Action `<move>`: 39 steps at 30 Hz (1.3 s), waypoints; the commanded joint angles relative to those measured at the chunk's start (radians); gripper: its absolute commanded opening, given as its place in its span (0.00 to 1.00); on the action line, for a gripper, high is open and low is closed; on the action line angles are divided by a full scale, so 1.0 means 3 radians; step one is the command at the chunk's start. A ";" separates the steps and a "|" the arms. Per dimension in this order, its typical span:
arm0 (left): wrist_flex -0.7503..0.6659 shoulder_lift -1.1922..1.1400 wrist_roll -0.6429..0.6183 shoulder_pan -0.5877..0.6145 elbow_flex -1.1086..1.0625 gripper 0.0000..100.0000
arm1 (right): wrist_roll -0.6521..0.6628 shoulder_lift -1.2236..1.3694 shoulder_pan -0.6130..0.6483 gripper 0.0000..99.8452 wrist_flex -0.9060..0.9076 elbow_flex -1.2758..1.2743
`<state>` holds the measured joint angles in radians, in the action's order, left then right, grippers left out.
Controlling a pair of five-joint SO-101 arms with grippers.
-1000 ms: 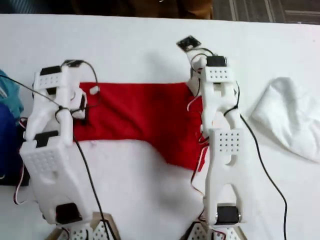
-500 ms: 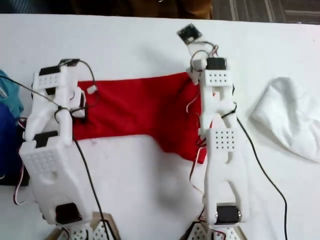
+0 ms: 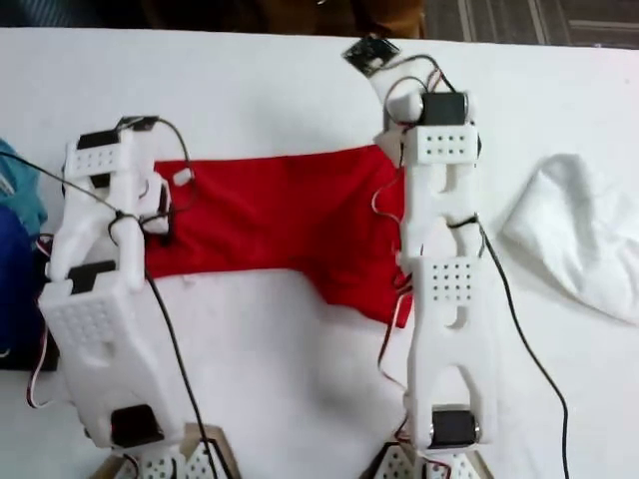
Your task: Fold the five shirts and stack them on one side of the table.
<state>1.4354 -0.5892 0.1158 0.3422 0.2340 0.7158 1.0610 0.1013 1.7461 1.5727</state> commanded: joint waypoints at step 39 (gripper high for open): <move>-0.0205 0.0020 -0.0026 0.0036 -0.0284 0.12 | 0.0419 -0.2856 0.0688 0.02 -0.1603 -0.6097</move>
<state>1.3817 -0.5815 0.1143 0.3437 0.1588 0.8355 0.1680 0.3437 1.2720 -0.3775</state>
